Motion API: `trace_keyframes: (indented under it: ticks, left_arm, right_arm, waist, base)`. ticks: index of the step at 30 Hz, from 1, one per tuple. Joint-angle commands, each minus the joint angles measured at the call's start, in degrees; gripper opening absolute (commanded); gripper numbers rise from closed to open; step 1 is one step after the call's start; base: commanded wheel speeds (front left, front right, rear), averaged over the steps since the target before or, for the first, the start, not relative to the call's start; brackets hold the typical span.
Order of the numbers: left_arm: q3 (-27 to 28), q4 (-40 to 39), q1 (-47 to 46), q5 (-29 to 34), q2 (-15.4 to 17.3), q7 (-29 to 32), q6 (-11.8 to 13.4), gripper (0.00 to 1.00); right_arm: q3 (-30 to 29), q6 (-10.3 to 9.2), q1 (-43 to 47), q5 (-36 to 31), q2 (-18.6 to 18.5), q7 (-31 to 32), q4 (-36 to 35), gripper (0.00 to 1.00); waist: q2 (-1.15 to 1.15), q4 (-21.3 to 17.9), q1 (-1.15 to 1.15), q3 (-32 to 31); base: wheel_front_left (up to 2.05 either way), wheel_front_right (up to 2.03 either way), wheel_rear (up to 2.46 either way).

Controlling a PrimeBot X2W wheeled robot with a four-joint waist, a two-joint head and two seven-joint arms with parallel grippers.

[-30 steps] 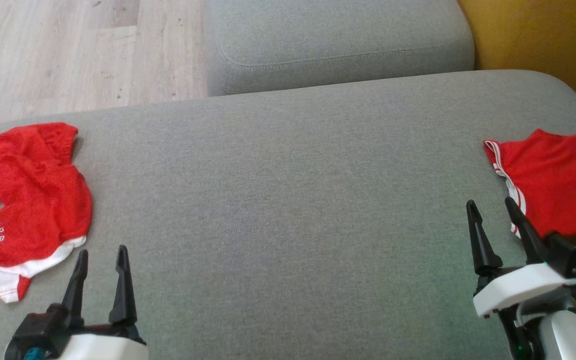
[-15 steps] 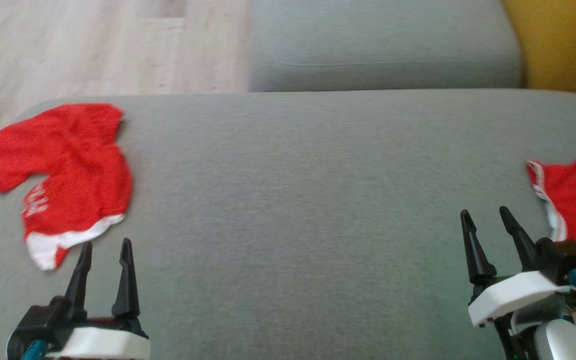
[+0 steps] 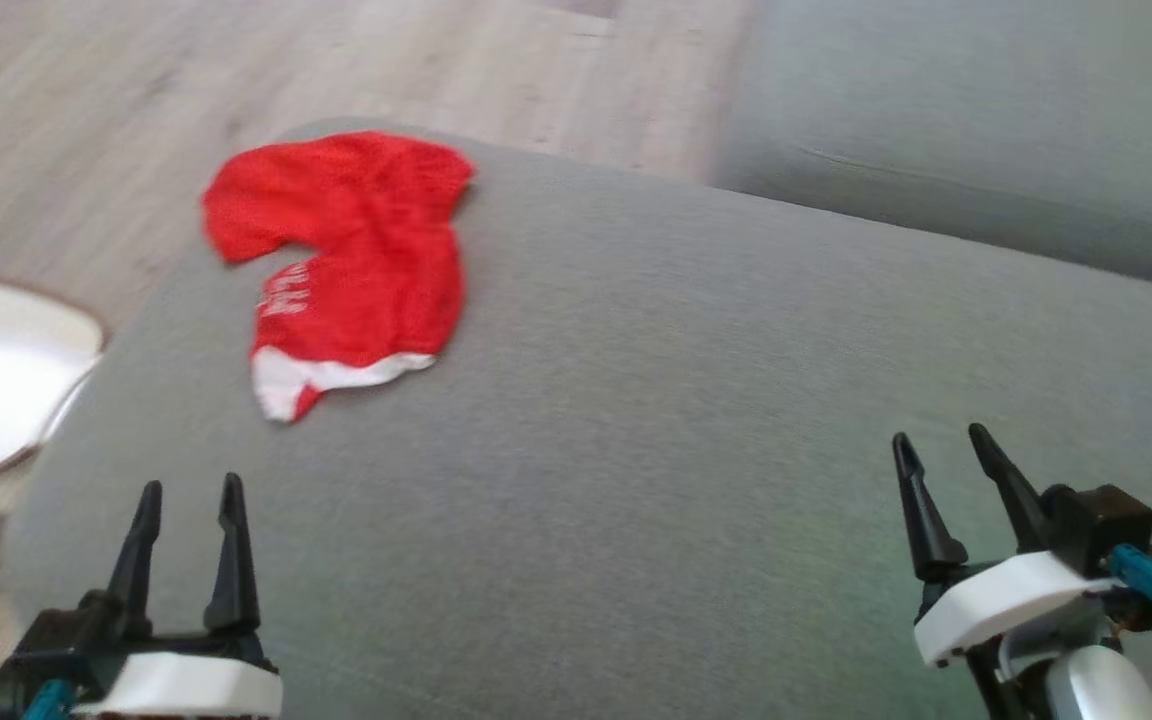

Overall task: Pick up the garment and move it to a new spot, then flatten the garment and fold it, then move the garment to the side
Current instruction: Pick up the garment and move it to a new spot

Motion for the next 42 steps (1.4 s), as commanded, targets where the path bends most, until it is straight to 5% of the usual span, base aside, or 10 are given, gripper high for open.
trace_keyframes:
  ticks: [1, 10, 19, 25, 31, 42]
  left_arm:
    - [2.76, -2.05, -2.02, 0.20, 1.54, 0.24, 0.42, 1.00]
    - [3.09, -3.19, -0.95, -0.31, 2.20, 0.69, 0.91, 1.00]
    - [4.50, -4.39, -4.75, -4.25, 1.59, 3.19, 0.48, 1.00]
    - [7.39, -2.28, -15.39, -9.44, 4.14, 12.08, 0.25, 1.00]
    - [10.94, 5.69, -28.53, -14.48, 10.51, 24.31, 0.52, 1.00]
    - [16.01, 14.58, -36.51, -20.69, 16.79, 34.28, 1.00, 1.00]
  right_arm:
    - [1.65, 0.39, -1.85, 0.08, -0.06, -0.80, -1.52, 1.00]
    - [2.52, 0.39, -2.46, 0.19, 0.07, -1.08, -0.72, 1.00]
    - [3.44, 0.39, -3.33, -0.28, -0.59, -0.21, -1.81, 1.00]
    - [4.81, 0.39, -5.53, -2.18, -2.00, 0.85, -4.92, 1.00]
    - [7.56, 0.39, -8.85, -3.75, -3.02, 1.47, -8.89, 1.00]
    - [10.19, 0.39, -13.31, -4.18, -4.60, 2.12, -13.15, 1.00]
  waist:
    - [0.00, 4.05, 0.00, -0.10]
    - [0.00, 6.39, 0.00, 0.06]
    - [0.00, 3.90, 0.00, 2.59]
    - [0.00, -0.08, 0.00, 7.75]
    - [0.00, -6.76, 0.00, 15.50]
    - [0.00, -16.37, 0.00, 26.70]
  base:
    - [0.00, 0.00, 0.00]
    - [0.00, 0.00, 0.00]
    - [0.00, 0.00, 0.00]
    - [0.00, 0.00, 0.00]
    - [0.00, 0.00, 0.00]
    - [0.00, 0.00, 0.00]
